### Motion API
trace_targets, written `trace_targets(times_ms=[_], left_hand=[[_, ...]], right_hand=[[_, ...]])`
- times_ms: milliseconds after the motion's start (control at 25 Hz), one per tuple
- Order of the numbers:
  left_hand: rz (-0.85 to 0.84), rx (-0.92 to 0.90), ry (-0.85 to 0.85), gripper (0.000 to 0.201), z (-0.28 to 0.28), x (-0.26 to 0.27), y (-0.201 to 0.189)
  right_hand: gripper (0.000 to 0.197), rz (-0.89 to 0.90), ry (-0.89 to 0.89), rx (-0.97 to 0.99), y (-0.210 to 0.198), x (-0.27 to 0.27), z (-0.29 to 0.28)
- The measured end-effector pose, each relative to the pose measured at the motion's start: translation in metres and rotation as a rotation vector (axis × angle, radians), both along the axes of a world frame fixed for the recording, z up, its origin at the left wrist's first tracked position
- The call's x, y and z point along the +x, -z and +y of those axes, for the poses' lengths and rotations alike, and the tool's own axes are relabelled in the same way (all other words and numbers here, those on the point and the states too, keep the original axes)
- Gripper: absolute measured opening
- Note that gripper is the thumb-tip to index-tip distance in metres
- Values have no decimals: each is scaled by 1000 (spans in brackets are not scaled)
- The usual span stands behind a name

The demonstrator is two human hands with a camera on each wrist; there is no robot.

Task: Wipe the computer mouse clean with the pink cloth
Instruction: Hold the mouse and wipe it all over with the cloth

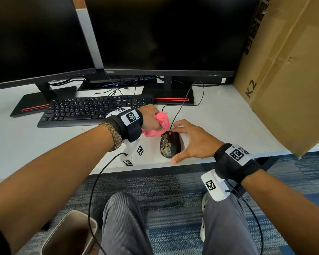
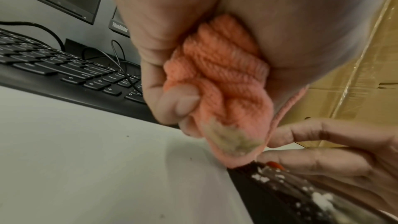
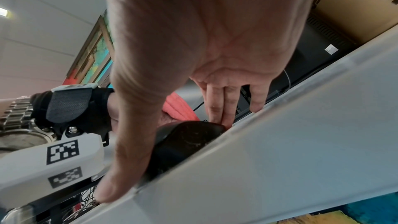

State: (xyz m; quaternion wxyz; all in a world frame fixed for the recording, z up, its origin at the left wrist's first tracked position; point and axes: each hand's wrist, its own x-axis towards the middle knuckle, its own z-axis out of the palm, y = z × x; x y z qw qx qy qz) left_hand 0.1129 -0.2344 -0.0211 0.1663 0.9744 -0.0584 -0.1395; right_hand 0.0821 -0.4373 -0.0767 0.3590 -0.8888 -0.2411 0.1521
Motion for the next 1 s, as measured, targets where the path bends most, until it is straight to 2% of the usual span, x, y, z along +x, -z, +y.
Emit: trace_targets(times_ms=[120, 280, 480, 600, 760, 1000], left_hand=[[-18, -24, -34, 6, 2, 4, -3], [13, 30, -15, 17, -3, 4, -1], [-6, 50, -9, 17, -6, 3, 9], [-44, 72, 19, 5, -8, 1, 9], [-73, 64, 38, 22, -7, -1, 10], [-13, 59, 43, 14, -4, -5, 5]], right_hand=[[110, -4, -3, -22, -3, 0, 1], [111, 6, -2, -50, -5, 1, 2], [114, 45, 14, -77, -6, 4, 4], [113, 48, 3, -105, -11, 5, 6], [116, 40, -28, -202, -19, 8, 10], [116, 44, -25, -255, -25, 6, 13]])
